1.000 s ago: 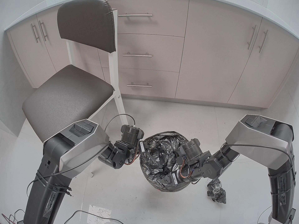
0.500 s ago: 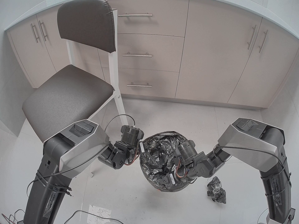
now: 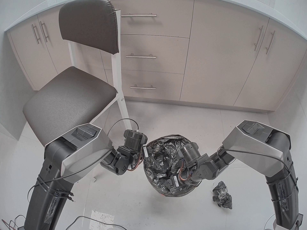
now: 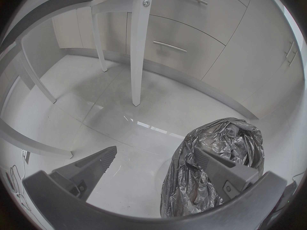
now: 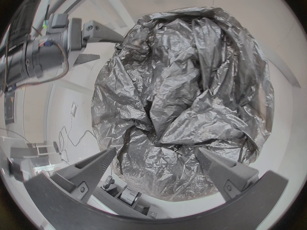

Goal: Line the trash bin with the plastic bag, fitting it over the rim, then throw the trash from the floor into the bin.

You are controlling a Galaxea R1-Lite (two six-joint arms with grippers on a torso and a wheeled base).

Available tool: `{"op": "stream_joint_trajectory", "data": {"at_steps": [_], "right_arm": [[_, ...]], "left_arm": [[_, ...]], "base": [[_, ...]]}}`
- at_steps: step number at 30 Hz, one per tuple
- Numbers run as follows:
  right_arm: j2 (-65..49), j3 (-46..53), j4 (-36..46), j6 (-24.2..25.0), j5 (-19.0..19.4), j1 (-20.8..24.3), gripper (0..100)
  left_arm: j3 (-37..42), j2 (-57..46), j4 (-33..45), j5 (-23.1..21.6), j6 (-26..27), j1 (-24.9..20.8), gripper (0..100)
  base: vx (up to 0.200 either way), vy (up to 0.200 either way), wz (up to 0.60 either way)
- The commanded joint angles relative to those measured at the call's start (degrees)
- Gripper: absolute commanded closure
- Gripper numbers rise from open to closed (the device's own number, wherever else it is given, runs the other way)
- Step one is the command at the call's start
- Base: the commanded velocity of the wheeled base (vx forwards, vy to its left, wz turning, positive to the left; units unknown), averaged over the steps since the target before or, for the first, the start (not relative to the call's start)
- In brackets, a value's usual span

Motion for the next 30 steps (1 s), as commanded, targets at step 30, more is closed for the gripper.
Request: {"op": "stream_joint_trajectory", "data": {"at_steps": [30], "right_arm": [[1.3, -10.0, -11.9, -6.5, -8.9, -10.7, 0]], "left_arm": [[-0.1, -0.1, -0.1, -0.1, -0.1, 0.1, 0]], "base": [[0.000, 0.000, 0.00]]}}
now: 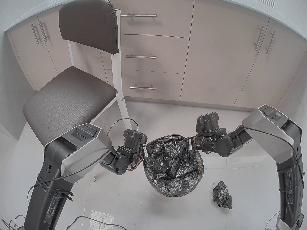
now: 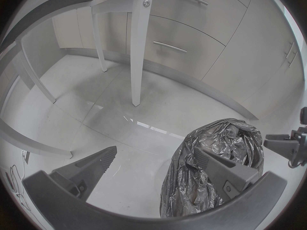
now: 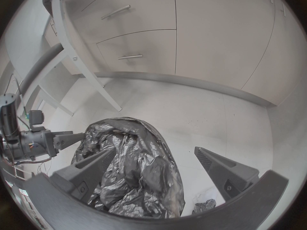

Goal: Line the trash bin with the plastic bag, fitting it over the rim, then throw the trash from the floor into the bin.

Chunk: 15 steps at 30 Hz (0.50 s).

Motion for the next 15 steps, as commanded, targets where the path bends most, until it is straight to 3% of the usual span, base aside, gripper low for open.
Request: {"op": "stream_joint_trajectory", "data": {"at_steps": [1, 15], "right_arm": [[5.6, -4.1, 0.5, -0.2, -0.1, -0.9, 0], [12.6, -9.4, 2.2, -1.6, -0.3, -3.1, 0]], "left_arm": [[0.0, 0.0, 0.0, 0.0, 0.0, 0.0, 0], [0.0, 0.0, 0.0, 0.0, 0.1, 0.0, 0]], "base": [[0.000, 0.000, 0.00], [0.000, 0.000, 0.00]]}}
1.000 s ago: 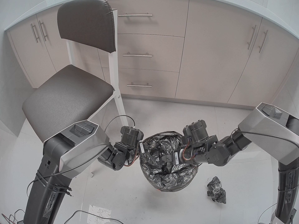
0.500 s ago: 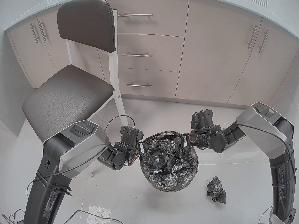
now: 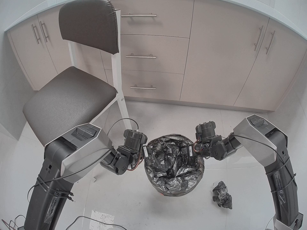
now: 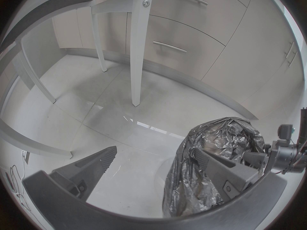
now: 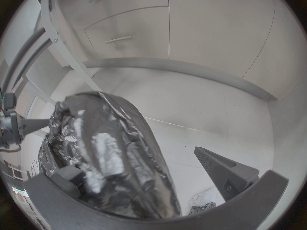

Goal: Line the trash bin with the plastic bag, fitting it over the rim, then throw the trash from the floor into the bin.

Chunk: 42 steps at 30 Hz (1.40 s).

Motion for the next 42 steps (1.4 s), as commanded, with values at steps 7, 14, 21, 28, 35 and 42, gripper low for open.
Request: {"op": "stream_joint_trajectory", "data": {"at_steps": [7, 14, 21, 28, 35, 42], "right_arm": [[2.4, -3.5, 3.8, -0.1, 0.1, -0.3, 0], [-3.0, -1.6, 5.6, 0.7, 0.4, 0.1, 0], [-11.3, 2.3, 5.3, 2.2, 2.3, 0.3, 0], [-8.7, 1.7, 5.0, 2.3, 2.4, -0.4, 0], [-7.4, 1.8, 2.8, 2.2, 2.2, -0.7, 0], [-7.7, 3.5, 2.8, 2.1, 2.5, 0.3, 0]], "left_arm": [[0.0, 0.0, 0.0, 0.0, 0.0, 0.0, 0], [0.0, 0.0, 0.0, 0.0, 0.0, 0.0, 0], [0.0, 0.0, -0.2, 0.0, 0.0, 0.0, 0], [0.0, 0.0, -0.2, 0.0, -0.1, 0.0, 0], [0.0, 0.0, -0.2, 0.0, -0.1, 0.0, 0], [0.0, 0.0, -0.2, 0.0, -0.1, 0.0, 0]], "base": [[0.000, 0.000, 0.00], [0.000, 0.000, 0.00], [0.000, 0.000, 0.00], [0.000, 0.000, 0.00], [0.000, 0.000, 0.00], [0.000, 0.000, 0.00]]}}
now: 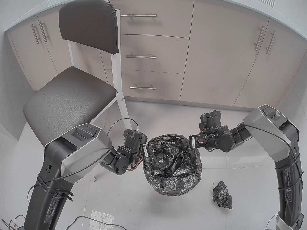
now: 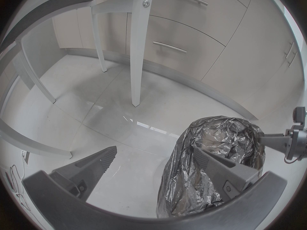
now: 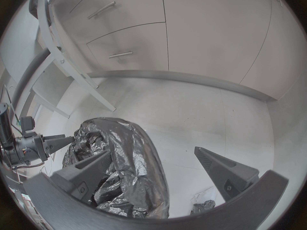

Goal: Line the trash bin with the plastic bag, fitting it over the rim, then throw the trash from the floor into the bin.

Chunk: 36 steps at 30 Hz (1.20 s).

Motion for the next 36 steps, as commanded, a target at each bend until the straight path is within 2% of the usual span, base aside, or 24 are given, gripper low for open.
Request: {"op": "stream_joint_trajectory", "data": {"at_steps": [1, 7, 17, 36], "right_arm": [[0.5, 0.7, -0.1, 0.0, 0.1, 0.9, 0], [2.3, -0.5, -0.1, 0.0, -0.1, 1.0, 0], [6.1, -6.2, -0.1, 0.1, -0.8, -1.9, 0], [12.0, -12.3, 0.6, -0.2, -1.1, -4.2, 0]], "left_arm": [[0.0, 0.0, 0.0, 0.0, 0.0, 0.0, 0], [0.0, 0.0, 0.0, 0.0, 0.0, 0.0, 0], [0.0, 0.0, 0.0, 0.0, 0.1, 0.0, 0], [0.0, 0.0, 0.0, 0.0, 0.1, -0.1, 0]], "base": [[0.000, 0.000, 0.00], [0.000, 0.000, 0.00], [0.000, 0.000, 0.00], [0.000, 0.000, 0.00]]}}
